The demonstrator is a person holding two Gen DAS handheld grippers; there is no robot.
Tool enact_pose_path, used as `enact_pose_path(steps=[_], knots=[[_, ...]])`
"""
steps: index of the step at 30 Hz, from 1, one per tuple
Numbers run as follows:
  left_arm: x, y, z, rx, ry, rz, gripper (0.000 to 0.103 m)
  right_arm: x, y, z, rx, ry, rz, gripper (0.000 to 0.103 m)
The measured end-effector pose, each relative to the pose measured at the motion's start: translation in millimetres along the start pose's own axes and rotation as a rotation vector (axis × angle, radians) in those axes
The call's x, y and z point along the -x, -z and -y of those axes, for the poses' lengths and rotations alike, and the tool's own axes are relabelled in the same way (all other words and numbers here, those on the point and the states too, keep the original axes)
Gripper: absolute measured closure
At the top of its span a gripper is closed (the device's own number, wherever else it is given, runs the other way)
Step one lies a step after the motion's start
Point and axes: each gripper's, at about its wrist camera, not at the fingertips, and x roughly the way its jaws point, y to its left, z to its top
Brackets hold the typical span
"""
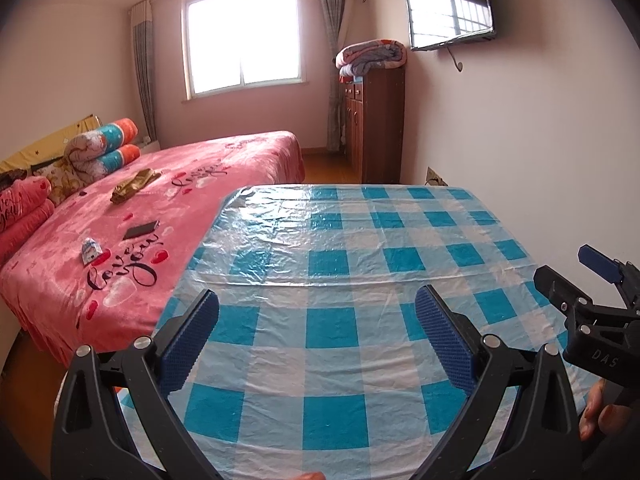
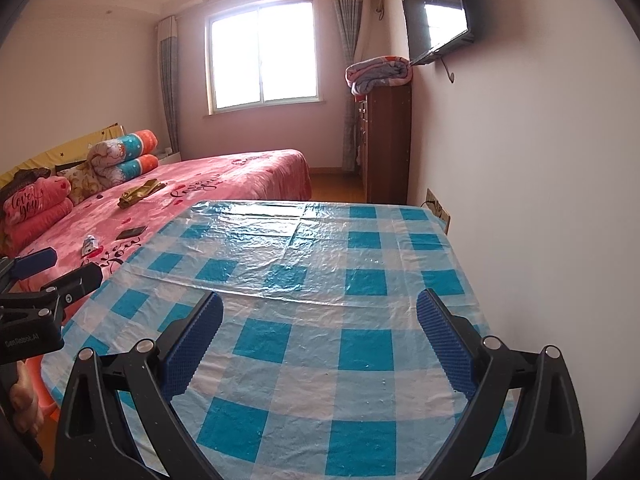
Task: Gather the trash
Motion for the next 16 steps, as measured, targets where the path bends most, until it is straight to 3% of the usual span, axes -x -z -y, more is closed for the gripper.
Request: enact_pose_path(steps=[8, 16], knots=[[-45, 6, 5, 0.002, -0.007, -0.082, 0.004, -46, 4, 5, -0.035, -0.035, -0.09, 0.007], [-129, 16, 21, -0.011, -0.066, -0.27, 0.004, -120, 11, 18, -0.104, -0.009, -0.264, 0.007]])
